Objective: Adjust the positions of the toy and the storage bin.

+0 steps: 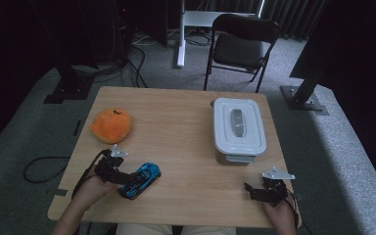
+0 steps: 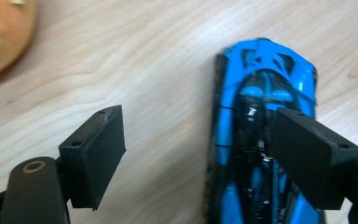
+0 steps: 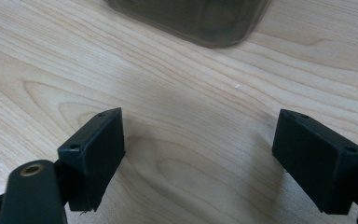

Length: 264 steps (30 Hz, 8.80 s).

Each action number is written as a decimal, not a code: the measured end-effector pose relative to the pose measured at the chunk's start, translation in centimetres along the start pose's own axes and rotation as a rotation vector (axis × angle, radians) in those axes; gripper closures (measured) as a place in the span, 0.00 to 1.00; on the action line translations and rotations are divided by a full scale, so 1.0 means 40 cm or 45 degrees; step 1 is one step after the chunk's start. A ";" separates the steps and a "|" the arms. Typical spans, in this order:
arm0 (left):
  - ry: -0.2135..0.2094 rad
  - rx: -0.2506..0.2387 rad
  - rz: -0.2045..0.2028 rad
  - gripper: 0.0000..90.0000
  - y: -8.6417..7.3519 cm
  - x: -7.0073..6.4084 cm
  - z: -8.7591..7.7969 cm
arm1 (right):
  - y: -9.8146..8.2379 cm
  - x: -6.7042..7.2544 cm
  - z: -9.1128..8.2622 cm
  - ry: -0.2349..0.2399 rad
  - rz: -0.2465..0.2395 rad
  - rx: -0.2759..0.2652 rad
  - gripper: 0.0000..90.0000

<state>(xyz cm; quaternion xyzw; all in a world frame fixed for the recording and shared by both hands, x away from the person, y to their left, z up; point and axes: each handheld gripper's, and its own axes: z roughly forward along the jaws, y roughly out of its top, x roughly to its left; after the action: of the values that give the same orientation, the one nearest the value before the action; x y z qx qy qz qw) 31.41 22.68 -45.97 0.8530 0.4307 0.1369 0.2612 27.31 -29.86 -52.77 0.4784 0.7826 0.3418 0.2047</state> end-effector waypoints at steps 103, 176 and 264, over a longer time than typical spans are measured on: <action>0.121 -0.189 0.057 0.77 0.009 0.310 -0.084 | 0.000 -0.001 0.000 -0.007 0.007 0.001 0.18; -0.142 0.047 0.174 0.22 -0.055 -0.086 0.073 | 0.000 -0.001 0.000 -0.013 0.012 0.001 0.18; -0.167 -0.194 0.014 0.00 -0.054 -0.033 -0.013 | 0.004 -0.021 0.001 0.001 0.069 -0.010 0.14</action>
<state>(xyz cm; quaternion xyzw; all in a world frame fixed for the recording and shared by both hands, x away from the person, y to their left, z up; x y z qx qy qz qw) 28.98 22.85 -46.77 0.8402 0.3963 0.1146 0.3520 27.80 -30.54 -52.69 0.4986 0.7681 0.3503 0.1969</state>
